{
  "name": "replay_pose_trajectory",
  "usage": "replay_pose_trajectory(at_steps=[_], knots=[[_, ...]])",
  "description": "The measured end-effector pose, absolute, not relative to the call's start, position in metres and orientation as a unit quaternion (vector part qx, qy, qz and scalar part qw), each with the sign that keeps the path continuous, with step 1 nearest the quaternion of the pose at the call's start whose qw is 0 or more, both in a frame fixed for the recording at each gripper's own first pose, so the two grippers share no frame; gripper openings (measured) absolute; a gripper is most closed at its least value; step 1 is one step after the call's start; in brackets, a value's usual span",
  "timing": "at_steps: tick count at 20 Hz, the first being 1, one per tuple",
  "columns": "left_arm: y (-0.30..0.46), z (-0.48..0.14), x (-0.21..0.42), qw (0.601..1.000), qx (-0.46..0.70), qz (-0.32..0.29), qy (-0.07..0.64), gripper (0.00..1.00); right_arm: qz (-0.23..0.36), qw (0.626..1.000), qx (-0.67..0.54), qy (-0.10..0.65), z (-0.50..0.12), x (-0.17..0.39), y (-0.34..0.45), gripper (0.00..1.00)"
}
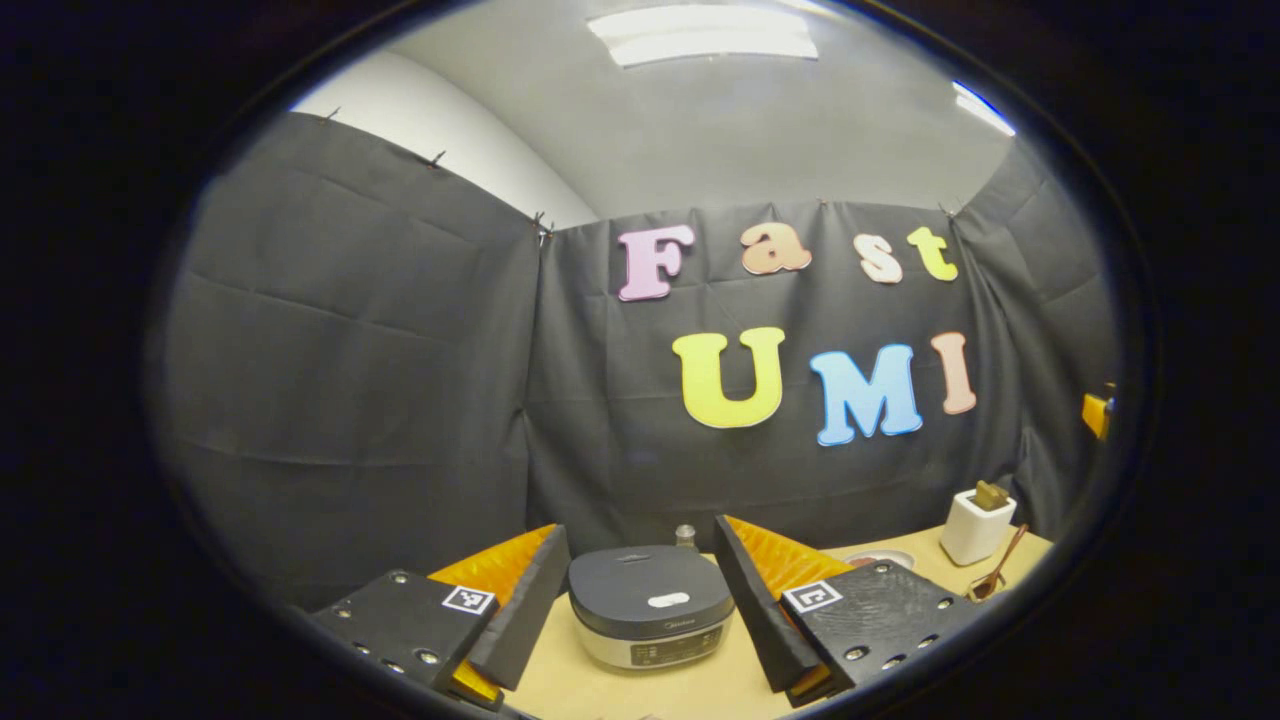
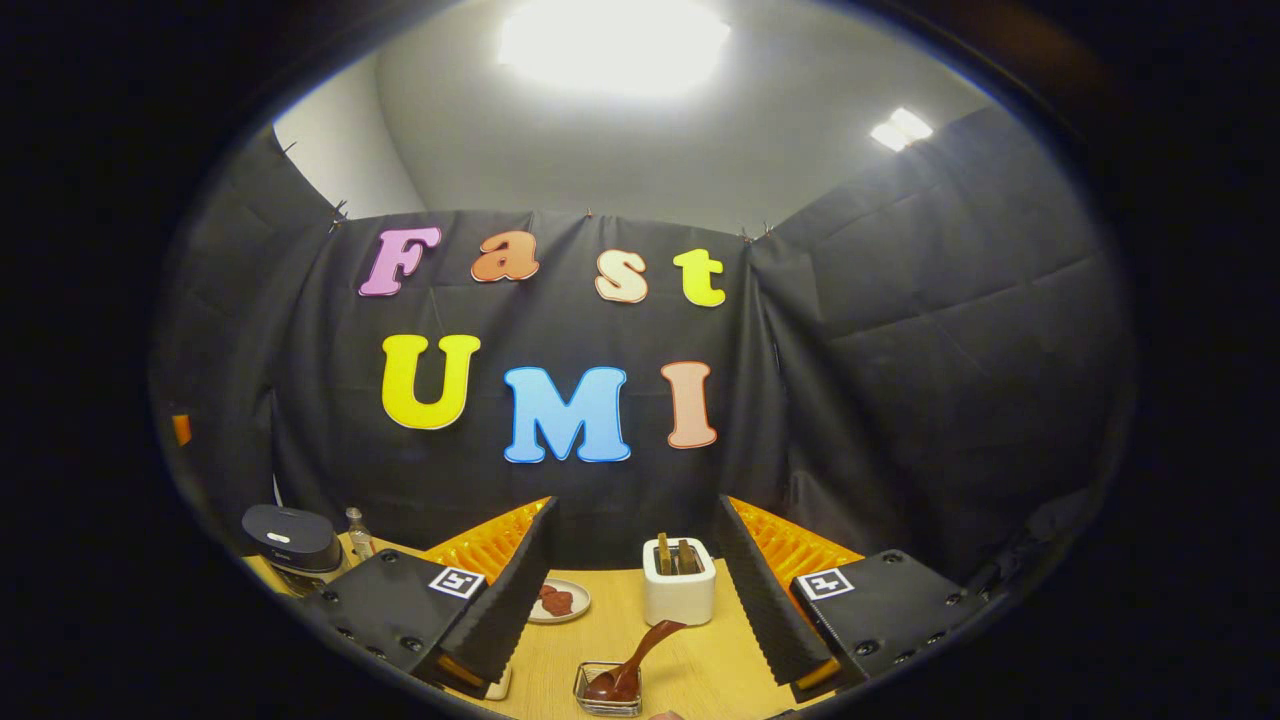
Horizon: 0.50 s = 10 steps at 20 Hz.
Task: Close the left gripper, press the button to open the rice cooker; take a wooden spoon from the chopstick holder with the right hand, scoop a spoonful of rice and pour it into the rice cooker, then put the wooden spoon back into the chopstick holder.
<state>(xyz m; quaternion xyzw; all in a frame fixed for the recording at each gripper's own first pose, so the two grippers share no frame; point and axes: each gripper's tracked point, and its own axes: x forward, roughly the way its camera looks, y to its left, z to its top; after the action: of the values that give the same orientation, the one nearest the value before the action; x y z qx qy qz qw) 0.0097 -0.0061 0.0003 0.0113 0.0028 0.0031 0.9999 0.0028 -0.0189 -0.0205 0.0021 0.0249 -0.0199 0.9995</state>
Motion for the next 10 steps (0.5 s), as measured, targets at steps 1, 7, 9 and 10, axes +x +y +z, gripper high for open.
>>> replay_pose_trajectory(at_steps=[1, 7, 9, 10], knots=[[-0.006, 0.001, 0.011, 1.0, 0.013, 0.004, 0.002, 0.89, -0.018, 0.999, 0.002, 0.026, -0.021, 0.003, -0.019, 0.97], [-0.009, 0.004, 0.011, 1.0, 0.022, 0.005, 0.001, 0.88, -0.012, 0.999, -0.007, 0.033, -0.025, 0.002, -0.025, 0.97], [-0.013, 0.007, 0.012, 1.0, 0.024, 0.007, -0.002, 0.89, -0.01, 0.999, -0.009, 0.036, -0.028, 0.002, -0.029, 0.97], [-0.015, 0.007, 0.012, 1.0, 0.023, 0.007, -0.002, 0.89, -0.008, 0.999, -0.01, 0.037, -0.029, 0.002, -0.03, 0.97]])
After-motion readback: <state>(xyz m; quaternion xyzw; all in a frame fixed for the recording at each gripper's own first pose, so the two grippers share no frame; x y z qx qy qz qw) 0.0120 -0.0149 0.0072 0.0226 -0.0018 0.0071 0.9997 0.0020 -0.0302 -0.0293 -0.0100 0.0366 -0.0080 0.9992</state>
